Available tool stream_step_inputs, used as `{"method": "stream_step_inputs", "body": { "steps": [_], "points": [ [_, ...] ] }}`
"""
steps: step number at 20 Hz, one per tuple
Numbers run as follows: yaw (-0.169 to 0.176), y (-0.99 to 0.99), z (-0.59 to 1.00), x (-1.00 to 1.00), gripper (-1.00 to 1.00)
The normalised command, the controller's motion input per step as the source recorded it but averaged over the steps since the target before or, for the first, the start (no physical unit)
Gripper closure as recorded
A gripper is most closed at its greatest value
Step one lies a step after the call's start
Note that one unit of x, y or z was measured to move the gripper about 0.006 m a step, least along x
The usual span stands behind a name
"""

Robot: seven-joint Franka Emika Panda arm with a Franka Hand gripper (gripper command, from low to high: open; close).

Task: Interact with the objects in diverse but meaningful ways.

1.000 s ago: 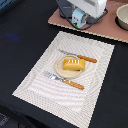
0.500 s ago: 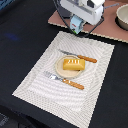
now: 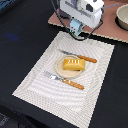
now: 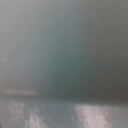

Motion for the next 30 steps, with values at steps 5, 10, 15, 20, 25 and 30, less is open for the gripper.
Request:
{"method": "stream_step_inputs", "body": {
  "steps": [5, 10, 15, 20, 25, 30],
  "points": [
    [0.006, -0.39, 0.0, 0.0, 1.0],
    [0.008, -0.4, 0.0, -0.02, 1.0],
    [0.008, -0.39, -0.02, -0.04, 1.0],
    [0.014, -0.37, -0.07, -0.06, 1.0],
    [0.021, -0.23, -0.21, -0.15, -1.0],
    [0.027, -0.04, -0.25, -0.22, -1.0]
  ]
}}
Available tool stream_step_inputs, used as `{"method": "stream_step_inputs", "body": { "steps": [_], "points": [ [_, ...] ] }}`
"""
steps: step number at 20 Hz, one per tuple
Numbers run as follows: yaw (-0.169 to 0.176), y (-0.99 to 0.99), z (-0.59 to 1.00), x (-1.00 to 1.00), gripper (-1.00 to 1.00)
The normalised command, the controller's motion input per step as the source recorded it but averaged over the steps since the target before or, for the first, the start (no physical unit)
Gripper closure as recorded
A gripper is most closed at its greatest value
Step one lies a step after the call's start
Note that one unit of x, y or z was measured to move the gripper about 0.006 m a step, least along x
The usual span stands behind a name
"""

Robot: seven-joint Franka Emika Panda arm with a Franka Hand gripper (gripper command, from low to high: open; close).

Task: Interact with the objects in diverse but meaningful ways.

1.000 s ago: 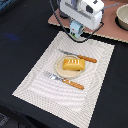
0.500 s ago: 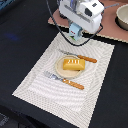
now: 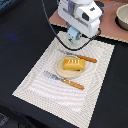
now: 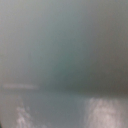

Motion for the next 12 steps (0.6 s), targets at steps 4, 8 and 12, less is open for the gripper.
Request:
{"method": "stream_step_inputs", "body": {
  "steps": [4, 8, 12],
  "points": [
    [0.025, -0.01, -0.22, -0.18, -1.0],
    [0.02, -0.03, 0.02, -0.11, -1.0],
    [0.0, -0.06, 0.93, 0.02, -1.0]
  ]
}}
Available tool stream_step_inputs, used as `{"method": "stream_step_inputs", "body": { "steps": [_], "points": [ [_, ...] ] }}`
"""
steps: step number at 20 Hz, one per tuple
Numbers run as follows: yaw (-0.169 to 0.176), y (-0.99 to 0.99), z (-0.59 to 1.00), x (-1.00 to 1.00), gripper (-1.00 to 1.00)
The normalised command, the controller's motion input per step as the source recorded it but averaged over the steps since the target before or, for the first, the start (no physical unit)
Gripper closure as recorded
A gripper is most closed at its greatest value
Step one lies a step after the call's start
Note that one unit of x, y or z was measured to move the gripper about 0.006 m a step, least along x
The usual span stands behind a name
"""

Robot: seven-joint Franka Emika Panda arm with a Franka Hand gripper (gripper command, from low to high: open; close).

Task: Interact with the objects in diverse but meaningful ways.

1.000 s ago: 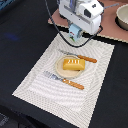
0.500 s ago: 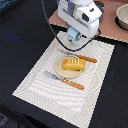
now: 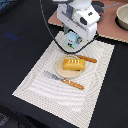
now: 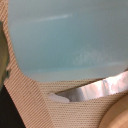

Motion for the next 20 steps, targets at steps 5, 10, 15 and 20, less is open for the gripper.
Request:
{"method": "stream_step_inputs", "body": {
  "steps": [5, 10, 15, 20],
  "points": [
    [0.0, -0.16, 1.0, 0.0, -1.0],
    [0.007, -0.2, 0.62, -0.03, -1.0],
    [-0.004, -0.23, 0.18, 0.09, -1.0],
    [-0.071, -0.51, -0.26, -0.01, -1.0]
  ]
}}
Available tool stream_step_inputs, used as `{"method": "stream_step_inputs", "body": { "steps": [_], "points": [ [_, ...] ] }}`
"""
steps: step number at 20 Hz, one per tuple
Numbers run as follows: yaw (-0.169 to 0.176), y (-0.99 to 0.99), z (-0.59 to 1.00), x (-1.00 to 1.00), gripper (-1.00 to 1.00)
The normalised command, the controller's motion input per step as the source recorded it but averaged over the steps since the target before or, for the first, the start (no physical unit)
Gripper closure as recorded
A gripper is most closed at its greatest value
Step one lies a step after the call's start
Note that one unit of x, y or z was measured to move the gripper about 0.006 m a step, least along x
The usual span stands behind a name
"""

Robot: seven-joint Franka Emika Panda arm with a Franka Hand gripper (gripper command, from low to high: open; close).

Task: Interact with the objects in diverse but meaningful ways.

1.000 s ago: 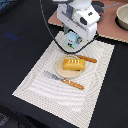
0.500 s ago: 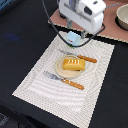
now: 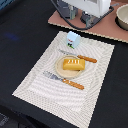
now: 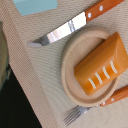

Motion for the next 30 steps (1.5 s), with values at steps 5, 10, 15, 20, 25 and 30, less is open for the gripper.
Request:
{"method": "stream_step_inputs", "body": {
  "steps": [5, 10, 15, 20, 25, 30],
  "points": [
    [-0.072, -0.57, -0.6, -0.54, -1.0],
    [-0.042, -0.54, -0.35, -0.74, -1.0],
    [-0.074, -0.5, -0.05, -0.55, -1.0],
    [-0.068, -0.31, 0.1, -0.24, -1.0],
    [-0.031, -0.05, 0.26, -0.01, -1.0],
    [-0.128, -0.28, 0.12, 0.0, -1.0]
  ]
}}
